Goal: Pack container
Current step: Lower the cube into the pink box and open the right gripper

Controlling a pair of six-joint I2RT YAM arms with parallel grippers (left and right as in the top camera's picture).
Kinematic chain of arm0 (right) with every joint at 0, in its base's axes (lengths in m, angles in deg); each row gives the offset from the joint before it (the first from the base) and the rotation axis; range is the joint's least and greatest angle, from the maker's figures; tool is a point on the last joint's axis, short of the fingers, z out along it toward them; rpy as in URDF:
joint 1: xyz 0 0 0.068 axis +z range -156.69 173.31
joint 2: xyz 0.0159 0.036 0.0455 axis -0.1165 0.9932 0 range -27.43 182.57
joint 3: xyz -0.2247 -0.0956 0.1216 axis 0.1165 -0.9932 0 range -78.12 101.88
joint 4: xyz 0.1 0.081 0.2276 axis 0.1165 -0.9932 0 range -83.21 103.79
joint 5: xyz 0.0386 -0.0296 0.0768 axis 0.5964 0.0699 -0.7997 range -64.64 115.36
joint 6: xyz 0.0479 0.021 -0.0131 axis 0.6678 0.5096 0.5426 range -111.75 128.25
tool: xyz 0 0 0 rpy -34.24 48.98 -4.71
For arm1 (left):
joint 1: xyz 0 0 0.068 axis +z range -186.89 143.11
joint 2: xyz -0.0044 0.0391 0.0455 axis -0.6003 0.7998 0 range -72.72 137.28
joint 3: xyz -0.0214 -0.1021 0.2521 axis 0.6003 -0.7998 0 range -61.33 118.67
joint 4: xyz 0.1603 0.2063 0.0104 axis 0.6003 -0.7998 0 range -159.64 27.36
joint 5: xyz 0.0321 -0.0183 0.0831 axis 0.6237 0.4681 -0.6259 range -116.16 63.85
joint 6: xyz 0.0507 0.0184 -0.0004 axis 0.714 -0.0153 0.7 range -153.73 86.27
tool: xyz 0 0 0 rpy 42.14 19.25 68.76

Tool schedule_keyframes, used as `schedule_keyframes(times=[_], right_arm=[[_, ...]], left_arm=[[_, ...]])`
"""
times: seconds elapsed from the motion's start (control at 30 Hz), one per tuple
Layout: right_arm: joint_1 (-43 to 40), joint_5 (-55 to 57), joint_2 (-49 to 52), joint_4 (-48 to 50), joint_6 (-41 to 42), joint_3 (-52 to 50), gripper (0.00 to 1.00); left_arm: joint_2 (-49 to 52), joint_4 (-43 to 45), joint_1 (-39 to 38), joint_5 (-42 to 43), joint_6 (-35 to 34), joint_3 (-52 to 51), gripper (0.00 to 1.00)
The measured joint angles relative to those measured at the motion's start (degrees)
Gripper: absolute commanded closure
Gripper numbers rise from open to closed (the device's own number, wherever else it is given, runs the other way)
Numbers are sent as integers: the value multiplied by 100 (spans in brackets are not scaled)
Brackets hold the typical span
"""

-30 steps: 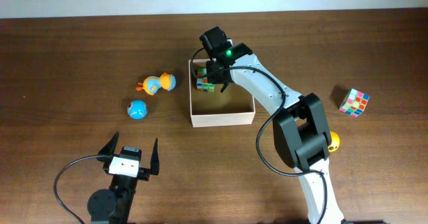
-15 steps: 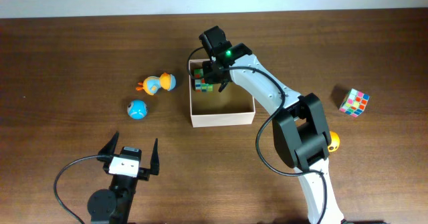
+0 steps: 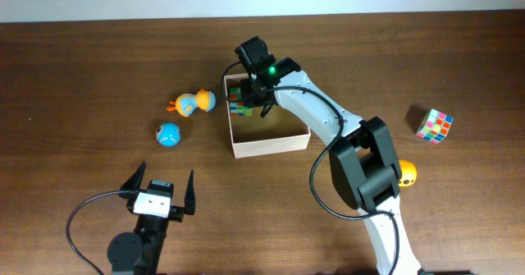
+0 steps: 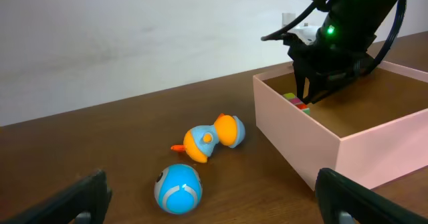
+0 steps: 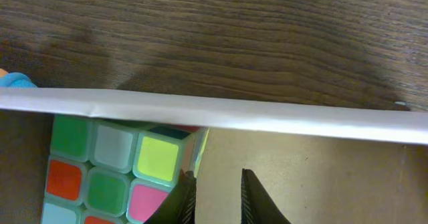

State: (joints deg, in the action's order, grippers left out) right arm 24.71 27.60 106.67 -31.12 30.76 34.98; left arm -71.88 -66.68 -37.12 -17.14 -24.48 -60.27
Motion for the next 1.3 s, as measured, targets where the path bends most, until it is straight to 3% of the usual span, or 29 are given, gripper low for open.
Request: schedule_keyframes(times=[0.17, 1.3], right_arm=[[-9, 4, 0, 0, 39, 0, 76], [-131, -173, 2, 323, -514, 0, 78]], left_arm=[[0, 0, 0, 0, 0, 0, 1], [0, 0, 0, 0, 0, 0, 1]])
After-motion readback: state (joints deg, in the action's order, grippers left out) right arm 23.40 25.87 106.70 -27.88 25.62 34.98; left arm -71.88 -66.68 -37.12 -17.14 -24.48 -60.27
